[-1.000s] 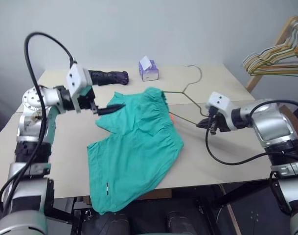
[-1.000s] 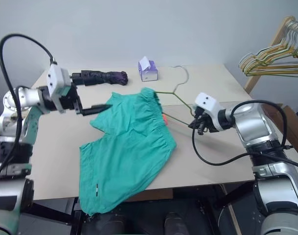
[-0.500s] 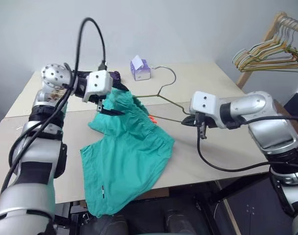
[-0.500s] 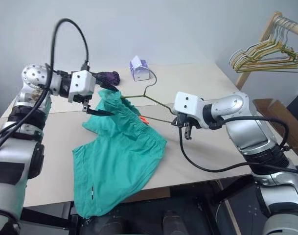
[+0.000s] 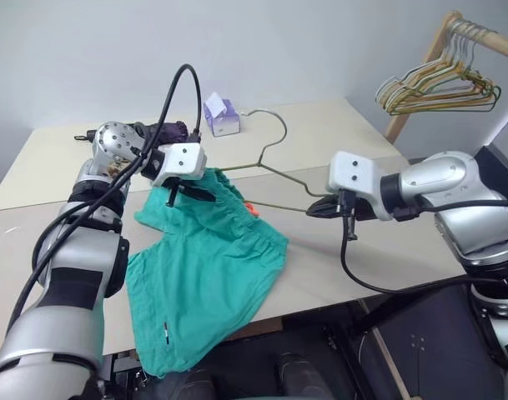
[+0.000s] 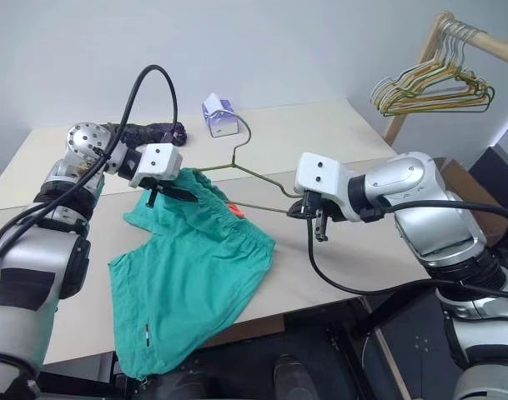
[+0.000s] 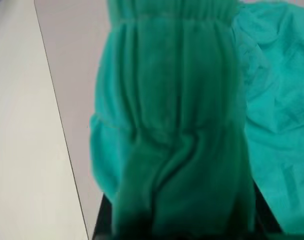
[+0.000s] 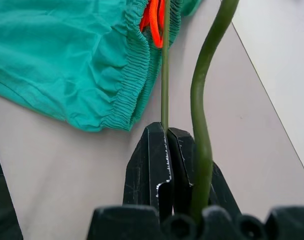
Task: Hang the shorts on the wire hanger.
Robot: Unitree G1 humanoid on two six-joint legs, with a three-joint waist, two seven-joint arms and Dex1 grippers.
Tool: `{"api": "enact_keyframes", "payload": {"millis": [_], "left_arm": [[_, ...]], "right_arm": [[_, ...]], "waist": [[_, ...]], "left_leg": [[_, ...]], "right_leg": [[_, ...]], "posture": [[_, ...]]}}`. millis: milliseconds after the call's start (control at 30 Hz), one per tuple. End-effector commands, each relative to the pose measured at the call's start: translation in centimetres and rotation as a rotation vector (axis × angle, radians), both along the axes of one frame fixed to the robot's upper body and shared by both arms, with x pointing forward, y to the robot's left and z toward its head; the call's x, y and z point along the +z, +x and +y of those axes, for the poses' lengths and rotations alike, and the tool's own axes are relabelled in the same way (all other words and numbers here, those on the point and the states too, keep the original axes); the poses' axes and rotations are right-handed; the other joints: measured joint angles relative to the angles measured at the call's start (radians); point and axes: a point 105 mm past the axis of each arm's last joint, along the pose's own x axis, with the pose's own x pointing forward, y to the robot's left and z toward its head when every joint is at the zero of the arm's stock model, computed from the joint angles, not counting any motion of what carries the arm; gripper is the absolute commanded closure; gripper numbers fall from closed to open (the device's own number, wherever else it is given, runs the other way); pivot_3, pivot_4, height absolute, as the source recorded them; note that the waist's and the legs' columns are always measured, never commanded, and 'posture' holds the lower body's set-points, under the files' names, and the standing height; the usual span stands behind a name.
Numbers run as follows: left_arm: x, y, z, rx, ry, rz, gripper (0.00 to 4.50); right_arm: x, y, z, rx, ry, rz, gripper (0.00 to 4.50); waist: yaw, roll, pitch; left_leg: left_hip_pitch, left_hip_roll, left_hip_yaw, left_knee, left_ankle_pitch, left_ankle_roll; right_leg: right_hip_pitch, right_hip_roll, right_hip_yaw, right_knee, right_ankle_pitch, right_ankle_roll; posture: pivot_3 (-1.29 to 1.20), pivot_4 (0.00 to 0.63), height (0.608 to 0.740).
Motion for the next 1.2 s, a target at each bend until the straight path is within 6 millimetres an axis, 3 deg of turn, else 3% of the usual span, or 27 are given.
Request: {"api": "enact_keyframes", "payload": {"millis": [33,67,100,267,400,467,533,633,767,933,1200], "left_arm": [[2.1,-0.1,-0.5,-0.022,-0.088,-0.004,3.98],[2.2,-0.1,-0.5,-0.018,-0.098,0.001,4.16],[2.2,-0.1,-0.4,-0.014,-0.107,0.006,4.48],[2.4,-0.2,0.2,0.019,-0.156,0.035,4.49],[2.2,-0.3,0.7,0.038,-0.191,0.056,4.49],[2.2,-0.4,0.8,0.042,-0.204,0.06,4.49],[2.3,-0.4,0.9,0.047,-0.219,0.066,4.49],[2.2,-0.5,0.9,0.047,-0.22,0.07,4.49],[2.1,-0.6,0.9,0.044,-0.214,0.077,4.49],[2.3,-0.6,0.9,0.046,-0.226,0.08,4.49],[2.3,-0.6,0.7,0.041,-0.237,0.081,4.49]], "right_arm": [[2.0,-0.5,0.0,0.018,0.024,-0.061,4.5],[2.0,-0.5,-0.1,0.017,0.023,-0.06,4.5],[1.9,-0.5,-0.3,0.011,0.019,-0.063,3.96],[1.9,0.5,-4.2,-0.181,0.047,-0.072,2.54],[-1.0,-0.3,-7.9,-0.343,0.067,0.021,1.35],[-2.6,-1.0,-7.9,-0.367,0.094,0.071,0.53],[-4.3,-1.5,-7.1,-0.379,0.147,0.123,0.05],[-5.7,-1.2,-5.7,-0.425,0.258,0.139,0.02],[-6.0,-1.1,-4.4,-0.456,0.359,0.176,0.02],[-7.6,-2.4,-0.3,-0.399,0.527,0.42,0.02],[-10.4,-0.8,5.8,-0.47,0.657,0.612,0.02]], "waist": [[-0.005,0.0,0.0],[-0.008,0.0,0.0],[-0.009,0.0,0.0],[-0.011,0.0,0.0],[-0.004,0.0,0.0],[-0.003,0.0,0.0],[-0.015,0.0,0.0],[-0.029,0.0,0.0],[-0.028,0.001,-0.001],[-0.029,0.001,-0.001],[-0.029,0.001,-0.001]], "left_leg": [[0.0,0.0,0.0,0.0,0.0,0.0],[0.0,0.0,0.0,0.0,0.0,0.0],[0.0,0.0,0.0,0.0,0.0,0.0],[0.0,0.0,-0.001,0.0,0.0,0.0],[-0.001,0.0,-0.002,0.0,0.0,0.0],[0.0,0.0,-0.002,0.0,0.0,0.0],[0.0,-0.001,-0.001,0.0,0.0,0.0],[0.002,0.0,-0.002,0.0,0.0,0.0],[0.002,0.0,-0.002,0.0,0.0,0.0],[0.001,-0.001,-0.003,0.0,0.0,0.0],[0.002,-0.001,-0.004,0.0,0.0,0.0]], "right_leg": [[0.0,0.0,0.0,0.0,0.0,0.0],[0.0,0.0,0.0,0.0,0.0,0.0],[0.0,0.0,0.0,0.0,0.0,0.0],[0.0,0.0,-0.001,0.001,0.0,0.0],[0.001,-0.001,-0.001,0.0,0.0,0.0],[0.001,-0.001,-0.001,0.001,0.0,0.0],[0.001,-0.001,0.0,0.002,0.0,0.0],[0.0,0.001,0.0,0.004,0.0,0.0],[0.002,0.0,0.0,0.004,0.0,0.001],[0.001,0.0,0.0,0.004,-0.001,0.001],[0.001,0.0,0.0,0.005,-0.001,0.001]], "posture": [[-0.16,0.0,0.74],[-0.16,0.0,0.74],[-0.16,0.0,0.74],[-0.16,0.0,0.74],[-0.16,0.0,0.74],[-0.16,0.0,0.74],[-0.16,0.0,0.74],[-0.15,0.0,0.74],[-0.15,0.0,0.74],[-0.15,0.0,0.74],[-0.14,0.0,0.74]]}}
